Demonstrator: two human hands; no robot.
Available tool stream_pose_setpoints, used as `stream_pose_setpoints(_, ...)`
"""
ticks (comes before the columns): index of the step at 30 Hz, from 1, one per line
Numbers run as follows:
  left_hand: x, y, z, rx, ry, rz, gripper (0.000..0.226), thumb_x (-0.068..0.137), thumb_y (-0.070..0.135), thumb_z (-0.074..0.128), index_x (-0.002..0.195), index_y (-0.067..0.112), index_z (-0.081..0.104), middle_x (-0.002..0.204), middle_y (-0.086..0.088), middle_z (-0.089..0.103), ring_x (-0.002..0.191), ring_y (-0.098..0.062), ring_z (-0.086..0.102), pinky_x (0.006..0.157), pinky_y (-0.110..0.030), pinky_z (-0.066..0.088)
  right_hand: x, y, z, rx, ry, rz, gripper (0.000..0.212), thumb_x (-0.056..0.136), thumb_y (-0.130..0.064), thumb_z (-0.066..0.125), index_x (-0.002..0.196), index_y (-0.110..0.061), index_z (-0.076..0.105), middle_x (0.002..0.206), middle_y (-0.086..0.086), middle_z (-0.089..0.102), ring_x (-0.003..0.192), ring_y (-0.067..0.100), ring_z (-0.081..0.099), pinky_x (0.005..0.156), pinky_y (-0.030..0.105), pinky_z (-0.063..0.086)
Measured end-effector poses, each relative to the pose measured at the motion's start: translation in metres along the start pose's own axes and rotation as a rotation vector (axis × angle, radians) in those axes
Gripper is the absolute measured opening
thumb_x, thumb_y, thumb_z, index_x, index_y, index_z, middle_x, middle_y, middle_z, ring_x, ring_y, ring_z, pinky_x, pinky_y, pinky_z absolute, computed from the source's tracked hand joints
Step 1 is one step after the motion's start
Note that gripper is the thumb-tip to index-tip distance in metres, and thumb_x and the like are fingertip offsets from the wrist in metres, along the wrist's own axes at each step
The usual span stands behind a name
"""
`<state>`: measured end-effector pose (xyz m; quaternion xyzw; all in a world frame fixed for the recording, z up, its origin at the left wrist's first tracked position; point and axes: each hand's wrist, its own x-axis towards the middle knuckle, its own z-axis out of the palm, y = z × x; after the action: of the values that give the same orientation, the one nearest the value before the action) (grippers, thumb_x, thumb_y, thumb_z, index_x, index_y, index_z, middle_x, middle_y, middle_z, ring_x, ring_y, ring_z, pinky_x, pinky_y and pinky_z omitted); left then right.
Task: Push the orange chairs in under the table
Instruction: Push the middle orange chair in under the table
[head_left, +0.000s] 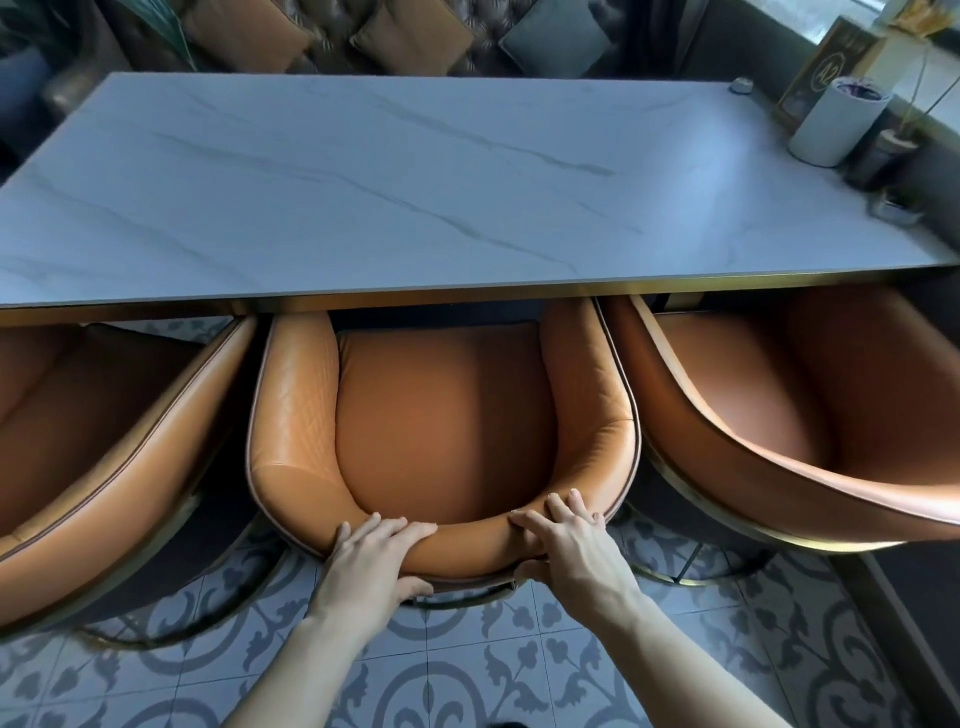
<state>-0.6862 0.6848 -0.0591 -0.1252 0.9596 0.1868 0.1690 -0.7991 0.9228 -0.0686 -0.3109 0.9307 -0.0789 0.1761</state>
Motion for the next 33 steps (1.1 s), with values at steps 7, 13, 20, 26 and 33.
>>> stream_pose_setpoints(7, -0.018, 0.021, 0.003, 0.012, 0.008, -0.081, 0.07, 0.093, 0.048, 0.058, 0.15, 0.044, 0.018, 0.162, 0.005, 0.018, 0.149, -0.022, 0.003, 0.121, -0.046, 0.0, 0.001, -0.002, -0.003, -0.017, -0.091, 0.023, 0.066, 0.09, -0.053, 0.067, 0.148, -0.042, 0.038, 0.144, 0.009, 0.042, 0.143, 0.041, 0.023, 0.109, 0.059, 0.035)
stream_pose_setpoints(13, -0.039, 0.038, -0.027, -0.047, -0.073, -0.153, 0.069, 0.091, 0.061, 0.052, 0.15, 0.036, 0.026, 0.158, 0.005, 0.028, 0.145, -0.02, 0.021, 0.118, -0.041, 0.019, -0.01, -0.005, -0.028, -0.044, -0.23, 0.004, 0.079, 0.09, -0.061, 0.062, 0.155, -0.041, 0.022, 0.157, 0.011, 0.026, 0.148, 0.039, 0.014, 0.112, 0.063, 0.031)
stream_pose_setpoints(20, -0.076, 0.034, -0.094, 0.001, 0.017, -0.238, 0.081, 0.079, 0.081, 0.042, 0.147, 0.039, 0.029, 0.152, 0.01, 0.037, 0.14, -0.016, 0.029, 0.119, -0.049, 0.014, -0.025, -0.042, -0.099, -0.02, -0.332, 0.062, 0.109, 0.065, -0.103, 0.031, 0.156, -0.044, 0.022, 0.159, 0.005, 0.035, 0.15, 0.028, 0.022, 0.112, 0.067, 0.027)
stream_pose_setpoints(26, -0.12, 0.014, -0.13, 0.004, -0.031, -0.305, 0.1, 0.065, 0.094, 0.039, 0.15, 0.047, 0.016, 0.164, 0.006, 0.012, 0.149, -0.019, 0.001, 0.117, -0.06, -0.004, -0.046, -0.08, -0.133, -0.019, -0.356, 0.084, 0.124, 0.051, -0.111, 0.018, 0.157, -0.048, 0.015, 0.169, 0.005, 0.018, 0.155, 0.028, 0.006, 0.114, 0.071, 0.017)
stream_pose_setpoints(33, -0.184, -0.046, -0.154, -0.042, 0.024, -0.318, 0.108, 0.057, 0.096, 0.044, 0.149, 0.05, 0.011, 0.165, 0.005, 0.006, 0.15, -0.021, -0.002, 0.116, -0.062, -0.003, -0.072, -0.155, -0.15, -0.097, -0.316, 0.116, 0.121, 0.049, -0.111, 0.02, 0.155, -0.053, 0.013, 0.168, 0.001, 0.015, 0.153, 0.026, 0.008, 0.111, 0.078, 0.012)
